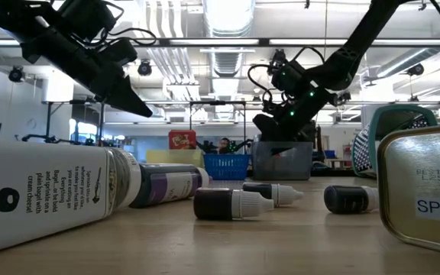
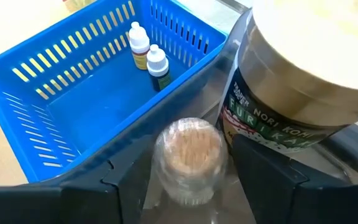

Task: Pick & Place Kitchen Items
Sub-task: Put the brown seasoning bottle into the black bin, then put the orange cereal box into the yellow bin

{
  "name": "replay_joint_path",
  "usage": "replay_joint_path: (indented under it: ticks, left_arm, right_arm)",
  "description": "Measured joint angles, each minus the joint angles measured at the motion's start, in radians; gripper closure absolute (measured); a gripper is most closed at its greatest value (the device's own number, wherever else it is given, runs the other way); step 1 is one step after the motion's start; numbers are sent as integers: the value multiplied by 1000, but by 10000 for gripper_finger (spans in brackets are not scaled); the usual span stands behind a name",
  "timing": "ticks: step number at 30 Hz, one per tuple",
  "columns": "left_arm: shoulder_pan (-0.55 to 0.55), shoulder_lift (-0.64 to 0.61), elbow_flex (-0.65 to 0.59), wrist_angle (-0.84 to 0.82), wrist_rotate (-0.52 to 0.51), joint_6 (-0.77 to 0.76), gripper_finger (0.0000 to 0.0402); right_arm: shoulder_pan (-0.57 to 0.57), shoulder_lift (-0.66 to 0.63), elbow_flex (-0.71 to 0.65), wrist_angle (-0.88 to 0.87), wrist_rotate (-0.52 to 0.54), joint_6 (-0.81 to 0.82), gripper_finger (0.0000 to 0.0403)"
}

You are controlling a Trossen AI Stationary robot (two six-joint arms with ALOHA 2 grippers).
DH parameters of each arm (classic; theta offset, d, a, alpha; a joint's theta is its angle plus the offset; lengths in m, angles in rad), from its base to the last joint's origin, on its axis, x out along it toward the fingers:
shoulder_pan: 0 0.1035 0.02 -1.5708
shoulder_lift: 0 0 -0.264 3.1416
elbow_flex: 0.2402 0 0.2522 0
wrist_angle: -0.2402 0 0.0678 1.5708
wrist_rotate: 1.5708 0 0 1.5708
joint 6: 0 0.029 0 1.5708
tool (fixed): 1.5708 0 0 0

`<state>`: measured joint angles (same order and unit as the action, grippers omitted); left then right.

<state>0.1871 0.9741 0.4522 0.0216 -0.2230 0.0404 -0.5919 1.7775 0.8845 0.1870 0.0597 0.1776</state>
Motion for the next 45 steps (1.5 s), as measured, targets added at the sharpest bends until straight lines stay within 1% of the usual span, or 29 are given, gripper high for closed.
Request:
replay_joint_path:
  ticks: [10,14,30,45]
  left_arm:
    - [0,0,0,0,0,0,186]
    - [0,0,0,0,0,0,186]
    - [0,0,0,0,0,0,186]
    - [0,0,0,0,0,0,186]
  right_arm:
    - [0,-4,-1,-5,-6,2,161]
    - [1,-31,-4,-30,-19,11,159]
    - [34,-229,-9,-162,-10,-21,207]
    - [141,-436,-28,-308,-7,-50,262]
